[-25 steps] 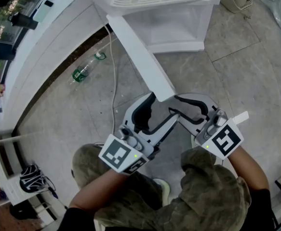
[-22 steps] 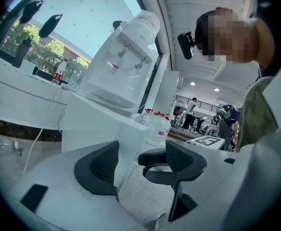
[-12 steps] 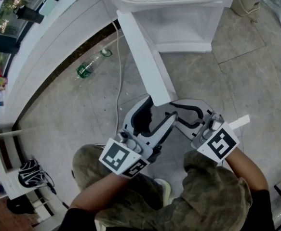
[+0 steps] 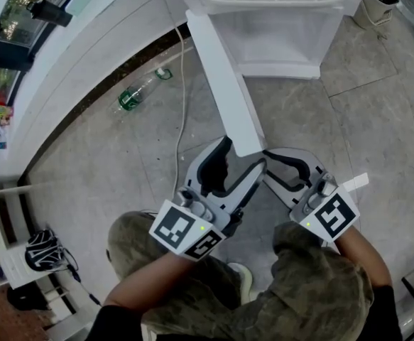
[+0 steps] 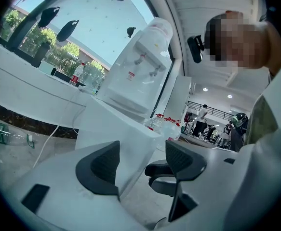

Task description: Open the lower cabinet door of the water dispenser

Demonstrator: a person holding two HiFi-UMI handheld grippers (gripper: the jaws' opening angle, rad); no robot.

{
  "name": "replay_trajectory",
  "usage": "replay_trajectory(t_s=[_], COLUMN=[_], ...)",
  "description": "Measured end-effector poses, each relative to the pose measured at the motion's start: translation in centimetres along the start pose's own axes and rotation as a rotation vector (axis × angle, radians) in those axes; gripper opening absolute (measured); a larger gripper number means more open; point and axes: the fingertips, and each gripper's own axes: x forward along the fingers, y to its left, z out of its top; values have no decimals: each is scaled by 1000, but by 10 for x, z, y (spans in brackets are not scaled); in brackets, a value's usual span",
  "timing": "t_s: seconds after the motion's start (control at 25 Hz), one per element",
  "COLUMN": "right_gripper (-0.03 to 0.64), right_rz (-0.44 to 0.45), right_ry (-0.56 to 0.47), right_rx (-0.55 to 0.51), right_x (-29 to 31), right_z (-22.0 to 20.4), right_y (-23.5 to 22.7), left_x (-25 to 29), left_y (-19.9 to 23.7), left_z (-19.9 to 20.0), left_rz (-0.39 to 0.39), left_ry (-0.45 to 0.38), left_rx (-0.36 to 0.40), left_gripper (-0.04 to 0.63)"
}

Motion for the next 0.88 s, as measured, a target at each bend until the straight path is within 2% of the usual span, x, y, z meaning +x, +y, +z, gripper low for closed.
replay_trajectory(t_s=[0.32,0.56,0.76,0.88], right_gripper=[87,87,86,86], right_rz=[-30,-38,-28,-6], right_ry=[13,-18,-20,-18], right_rx=[-93,-43,-42,-46], right_x=[-5,0,6,11], right_z=[2,0,-1,-2], right_y=[-13,-14,-9,-3], left_x=[4,7,1,-7], left_y=[-2,-5,1,5], left_z=[-3,-4,-4,0], left_rz=[22,26,68,108], left_ry=[6,8,7,-17], left_rx=[16,41,44,75], left_gripper=[293,293,293,288])
